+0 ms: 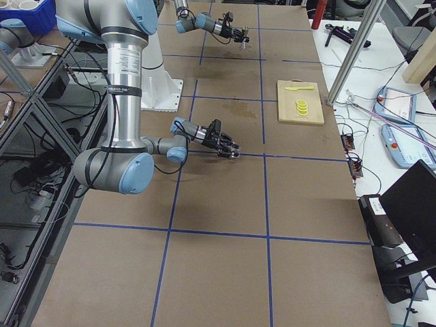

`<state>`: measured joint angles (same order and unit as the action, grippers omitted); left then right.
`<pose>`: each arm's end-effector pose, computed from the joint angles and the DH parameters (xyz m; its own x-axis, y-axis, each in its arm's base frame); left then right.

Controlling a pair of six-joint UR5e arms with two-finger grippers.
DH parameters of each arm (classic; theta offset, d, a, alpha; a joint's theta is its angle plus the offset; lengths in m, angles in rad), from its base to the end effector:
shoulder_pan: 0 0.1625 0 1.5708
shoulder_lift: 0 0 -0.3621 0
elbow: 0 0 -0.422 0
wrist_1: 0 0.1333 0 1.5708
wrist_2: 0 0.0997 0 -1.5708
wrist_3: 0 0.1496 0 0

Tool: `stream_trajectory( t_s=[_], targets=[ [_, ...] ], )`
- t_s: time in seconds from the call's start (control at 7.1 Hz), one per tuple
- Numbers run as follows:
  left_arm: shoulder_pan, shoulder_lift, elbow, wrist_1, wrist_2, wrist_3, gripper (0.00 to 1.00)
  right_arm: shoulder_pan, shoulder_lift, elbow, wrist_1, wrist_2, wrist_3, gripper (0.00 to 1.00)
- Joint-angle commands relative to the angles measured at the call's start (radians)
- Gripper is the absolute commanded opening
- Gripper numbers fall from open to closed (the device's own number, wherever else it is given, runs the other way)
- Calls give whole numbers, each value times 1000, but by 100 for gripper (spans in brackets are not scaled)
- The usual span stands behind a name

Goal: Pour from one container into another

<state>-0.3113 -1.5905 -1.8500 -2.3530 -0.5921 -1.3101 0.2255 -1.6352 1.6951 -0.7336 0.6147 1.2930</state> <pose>0.4266 -0.4077 0.3515 0.6563 -0.0601 -0.7521 0.7233 0.3338 0.6046 -0.4571 -0.3670 0.4745 0.7908 0.0191 0.6118 -0.5557 0.4415 0.7045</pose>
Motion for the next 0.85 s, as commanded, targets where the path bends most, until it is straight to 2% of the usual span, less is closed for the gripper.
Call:
stream_trajectory(
  t_s=[0.0,0.28,0.42,0.56,0.7],
  targets=[
    [0,-6,0,0,0,0,0,20,-8,102,-1,34,-34,0],
    [6,-41,0,0,-40,59,0,31,-8,152,-3,66,-127,0],
    [6,-111,12,1,-44,186,0,31,-2,175,-4,66,-195,0],
    [12,-162,20,0,-60,248,0,38,3,201,-6,65,-351,0],
    [15,-257,35,1,-142,249,0,52,6,222,-12,69,-476,0]
  ],
)
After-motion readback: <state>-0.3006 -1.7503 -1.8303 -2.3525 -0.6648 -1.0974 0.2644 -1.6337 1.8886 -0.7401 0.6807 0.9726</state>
